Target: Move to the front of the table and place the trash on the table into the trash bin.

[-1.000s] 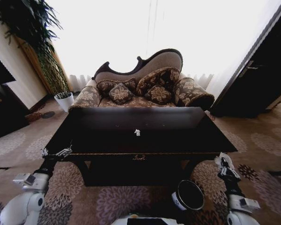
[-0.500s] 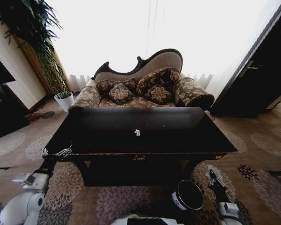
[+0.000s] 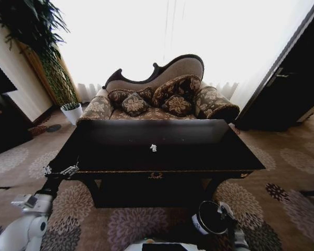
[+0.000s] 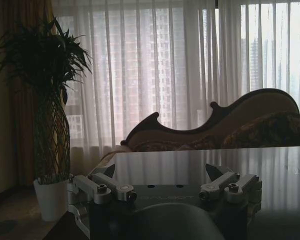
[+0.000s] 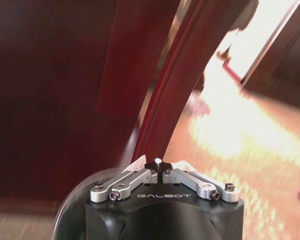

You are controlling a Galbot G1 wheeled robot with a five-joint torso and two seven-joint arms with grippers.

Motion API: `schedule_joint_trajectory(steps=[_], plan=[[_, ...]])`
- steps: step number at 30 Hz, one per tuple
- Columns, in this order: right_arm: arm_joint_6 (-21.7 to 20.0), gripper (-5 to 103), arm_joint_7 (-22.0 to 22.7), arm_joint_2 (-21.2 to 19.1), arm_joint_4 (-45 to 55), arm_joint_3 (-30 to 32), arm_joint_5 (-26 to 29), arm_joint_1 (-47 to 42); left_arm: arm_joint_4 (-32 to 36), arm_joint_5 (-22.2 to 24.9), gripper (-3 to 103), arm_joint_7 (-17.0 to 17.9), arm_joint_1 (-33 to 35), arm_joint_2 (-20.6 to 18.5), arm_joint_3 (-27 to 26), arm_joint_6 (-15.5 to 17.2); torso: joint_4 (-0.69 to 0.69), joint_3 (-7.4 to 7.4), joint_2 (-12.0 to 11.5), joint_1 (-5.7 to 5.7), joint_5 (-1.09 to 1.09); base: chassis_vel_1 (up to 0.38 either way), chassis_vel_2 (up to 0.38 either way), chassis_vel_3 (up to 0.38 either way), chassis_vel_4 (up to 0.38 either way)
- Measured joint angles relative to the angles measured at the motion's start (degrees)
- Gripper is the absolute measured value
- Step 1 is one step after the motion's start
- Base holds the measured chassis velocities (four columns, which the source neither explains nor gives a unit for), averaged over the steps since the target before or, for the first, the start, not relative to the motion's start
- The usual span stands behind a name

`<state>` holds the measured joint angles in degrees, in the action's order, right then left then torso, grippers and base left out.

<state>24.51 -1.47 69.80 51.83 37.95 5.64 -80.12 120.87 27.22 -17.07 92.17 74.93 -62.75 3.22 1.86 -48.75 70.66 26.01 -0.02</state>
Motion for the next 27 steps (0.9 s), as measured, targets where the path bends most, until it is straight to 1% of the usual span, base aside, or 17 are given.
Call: schedule_joint_trajectory(steps=[3,8,16,18,25,26,27], plan=[[-1.76,0,0.00,-0.26,-5.43,-3.48,1.22,2.81,0.87,0.23,100,-0.01,0.50,0.12,-0.52,0.01,0.00,0.00,0.00,0.00,0.01,0.000,0.000,0.000,0.000],[-2.26,0,0.48,0.35,-8.93,-5.44,0.87,5.35,1.84,0.90,100,0.00,0.89,0.03,-1.66,0.12,-0.01,0.00,0.00,0.00,0.00,0.000,0.000,0.000,0.000],[-2.51,0,0.60,0.39,-12.05,-6.62,0.87,7.25,2.73,1.51,100,0.00,1.07,-0.38,-2.81,0.22,0.00,0.00,0.00,0.00,0.00,0.000,0.000,0.000,0.000],[-2.51,0,0.62,0.17,-12.81,-6.96,0.87,8.19,3.81,2.31,100,0.01,1.07,-0.74,-3.51,0.50,0.00,0.00,0.00,0.00,0.00,0.000,0.000,0.000,0.000],[-2.91,0,0.74,-0.32,-13.07,-7.98,0.84,9.14,5.08,3.41,100,0.00,1.18,-1.49,-4.99,0.76,0.00,0.00,0.00,0.00,0.00,0.000,0.000,0.000,0.000],[-3.15,-2,0.77,-0.30,-12.99,-8.22,0.84,9.14,5.14,3.55,100,0.00,1.20,-1.60,-5.23,0.77,0.00,0.00,0.00,0.00,0.01,0.000,0.000,0.000,0.000],[-3.29,2,0.83,-0.27,-12.97,-8.32,0.84,9.14,5.19,3.64,100,0.00,1.21,-1.65,-5.39,0.77,0.00,0.00,0.00,0.00,0.00,0.000,0.000,0.000,0.000]])
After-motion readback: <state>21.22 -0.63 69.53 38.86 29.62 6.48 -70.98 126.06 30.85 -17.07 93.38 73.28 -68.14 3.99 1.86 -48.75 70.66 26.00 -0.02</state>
